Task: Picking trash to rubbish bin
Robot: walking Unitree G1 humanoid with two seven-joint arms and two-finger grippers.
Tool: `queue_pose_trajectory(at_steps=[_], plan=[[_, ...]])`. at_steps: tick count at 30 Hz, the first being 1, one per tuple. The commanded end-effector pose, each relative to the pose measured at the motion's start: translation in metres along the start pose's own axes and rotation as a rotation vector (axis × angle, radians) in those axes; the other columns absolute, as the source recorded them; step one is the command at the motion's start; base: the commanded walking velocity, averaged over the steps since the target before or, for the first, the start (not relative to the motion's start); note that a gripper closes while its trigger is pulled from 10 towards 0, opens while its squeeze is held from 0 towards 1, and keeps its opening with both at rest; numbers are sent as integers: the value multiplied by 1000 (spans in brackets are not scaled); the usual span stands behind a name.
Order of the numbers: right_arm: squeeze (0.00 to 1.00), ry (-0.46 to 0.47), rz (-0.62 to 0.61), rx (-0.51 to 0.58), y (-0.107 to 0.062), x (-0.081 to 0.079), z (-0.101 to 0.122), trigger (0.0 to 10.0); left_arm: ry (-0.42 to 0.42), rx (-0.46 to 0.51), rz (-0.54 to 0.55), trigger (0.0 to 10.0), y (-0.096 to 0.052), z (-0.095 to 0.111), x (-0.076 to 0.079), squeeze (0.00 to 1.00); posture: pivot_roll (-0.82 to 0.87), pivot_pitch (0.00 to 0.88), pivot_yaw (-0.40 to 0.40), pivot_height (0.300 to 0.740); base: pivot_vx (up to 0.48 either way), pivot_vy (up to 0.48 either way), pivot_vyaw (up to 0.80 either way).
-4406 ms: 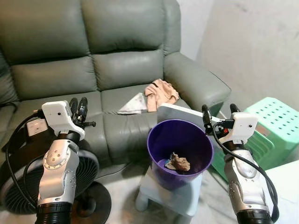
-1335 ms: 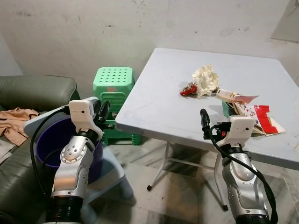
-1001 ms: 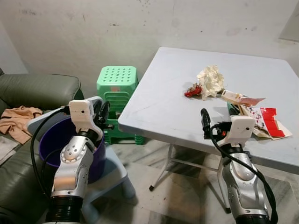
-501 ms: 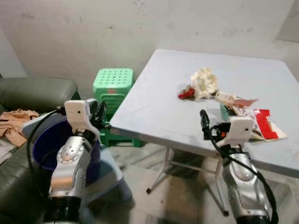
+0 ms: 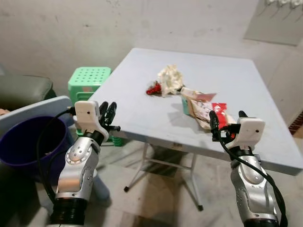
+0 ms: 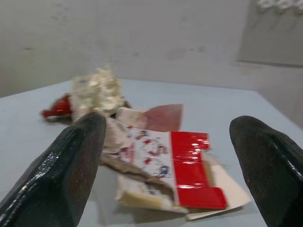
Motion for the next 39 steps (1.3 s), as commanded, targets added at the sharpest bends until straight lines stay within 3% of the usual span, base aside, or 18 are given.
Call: queue_pose_trajectory(at_steps=[1,7,12,14,20,24,28,29,39], plan=[[0,-4,12,-1,2,-2,2,10000,-10,-13,10,10000,3,1,1,0,107,23,-6,715,0,0,0],[0,0,19,-50,1,-3,-4,10000,-5,-57,-38,10000,3,-5,10,0,107,27,-7,715,0,0,0],[0,3,25,-97,4,0,-9,10000,55,-76,-110,10000,3,-8,23,0,107,32,-8,715,0,0,0],[0,-41,33,-101,6,2,-9,10000,55,-78,-139,10000,3,-8,28,0,106,38,-9,715,0,0,0],[0,-141,97,-119,25,8,-8,10000,68,-83,-264,10000,-5,-7,55,0,115,93,-13,715,0,0,0],[0,-99,100,-110,39,7,-4,10000,89,-75,-307,10000,-6,-1,63,0,127,125,-21,715,0,0,0],[0,-119,178,-62,54,-4,3,10000,111,-51,-344,10000,-3,10,68,0,142,158,-30,715,0,0,0],[0,-122,226,-72,61,-15,2,10000,111,-39,-367,10000,-1,16,72,0,147,170,-33,715,0,0,0],[0,-153,369,-62,75,-42,4,10000,133,-13,-445,10000,0,27,91,0,163,190,-40,715,0,0,0]])
Point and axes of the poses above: a point about 5 cm out from each wrist's last joint towards the gripper, its own y axis pointing out of the wrist towards the gripper, its own z axis along the axis of the wrist's last joint, x = y × z, the point moved 2 cm from there along y, pointing out of the wrist towards the gripper, and after that the axes turned 2 degrees about y, right-handed, at the moved point
